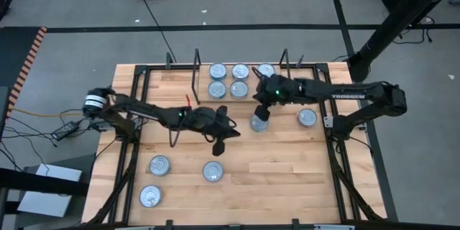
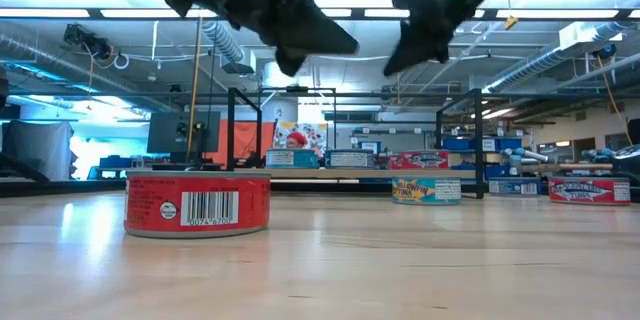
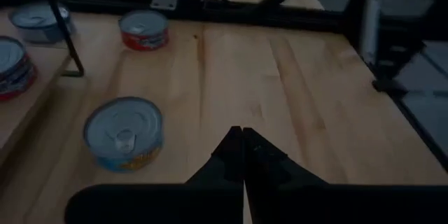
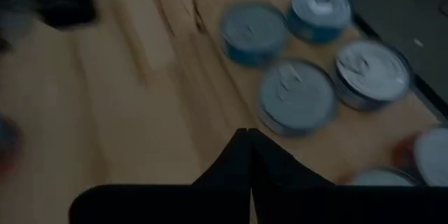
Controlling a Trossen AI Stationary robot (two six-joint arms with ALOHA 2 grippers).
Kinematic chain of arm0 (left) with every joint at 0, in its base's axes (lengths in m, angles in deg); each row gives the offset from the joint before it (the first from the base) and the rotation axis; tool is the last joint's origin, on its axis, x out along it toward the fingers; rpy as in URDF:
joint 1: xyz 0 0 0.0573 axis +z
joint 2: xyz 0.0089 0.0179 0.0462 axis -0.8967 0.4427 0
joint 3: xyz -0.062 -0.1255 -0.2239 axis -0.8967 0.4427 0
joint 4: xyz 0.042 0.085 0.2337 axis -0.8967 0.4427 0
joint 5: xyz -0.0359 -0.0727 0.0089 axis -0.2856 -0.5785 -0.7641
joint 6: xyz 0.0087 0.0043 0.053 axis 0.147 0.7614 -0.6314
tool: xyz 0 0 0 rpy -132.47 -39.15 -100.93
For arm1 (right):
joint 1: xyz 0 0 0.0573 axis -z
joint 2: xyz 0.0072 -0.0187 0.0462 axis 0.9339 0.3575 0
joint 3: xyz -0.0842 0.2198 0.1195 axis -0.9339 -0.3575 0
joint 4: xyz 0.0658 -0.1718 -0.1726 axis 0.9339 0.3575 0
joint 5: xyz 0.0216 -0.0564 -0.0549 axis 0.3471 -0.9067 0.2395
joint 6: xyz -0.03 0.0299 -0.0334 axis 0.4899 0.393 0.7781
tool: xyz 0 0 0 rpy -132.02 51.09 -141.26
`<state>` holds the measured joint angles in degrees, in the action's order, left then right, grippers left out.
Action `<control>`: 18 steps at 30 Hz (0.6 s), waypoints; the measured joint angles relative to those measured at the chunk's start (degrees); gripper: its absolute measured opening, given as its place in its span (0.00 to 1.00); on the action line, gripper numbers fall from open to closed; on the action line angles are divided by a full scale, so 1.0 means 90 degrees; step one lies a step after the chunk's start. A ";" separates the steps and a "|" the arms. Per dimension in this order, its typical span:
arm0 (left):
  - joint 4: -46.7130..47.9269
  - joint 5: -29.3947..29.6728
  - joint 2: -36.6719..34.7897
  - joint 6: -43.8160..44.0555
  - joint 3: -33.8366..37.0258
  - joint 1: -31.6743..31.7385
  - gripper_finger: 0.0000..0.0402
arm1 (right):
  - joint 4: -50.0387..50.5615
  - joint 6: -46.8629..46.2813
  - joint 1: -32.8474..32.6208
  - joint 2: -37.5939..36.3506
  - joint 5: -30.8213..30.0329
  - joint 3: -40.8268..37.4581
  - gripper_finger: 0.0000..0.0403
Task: Stack canned seafood by type on shelf
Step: Stack the blue tuna can on top of the blue tuna can on the shelf
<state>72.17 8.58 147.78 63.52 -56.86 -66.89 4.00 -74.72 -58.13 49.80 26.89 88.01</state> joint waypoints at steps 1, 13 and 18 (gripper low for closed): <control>0.0132 -0.0182 -0.0127 -0.0066 0.0000 0.0070 0.00 | -0.0139 -0.0233 -0.0185 -0.0020 -0.0152 0.0000 0.01; 0.1796 -0.1821 -0.0766 -0.0993 -0.0010 0.0850 0.00 | -0.2254 -0.1569 -0.2129 0.1058 -0.1721 -0.0002 0.01; 0.2588 -0.1884 -0.0859 -0.1196 -0.0007 0.0885 0.00 | -0.2715 -0.1524 -0.2589 0.1424 -0.1691 -0.0003 0.01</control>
<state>95.46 -8.38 140.05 52.76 -56.93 -58.93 -20.43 -88.43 -81.43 62.62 11.67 87.99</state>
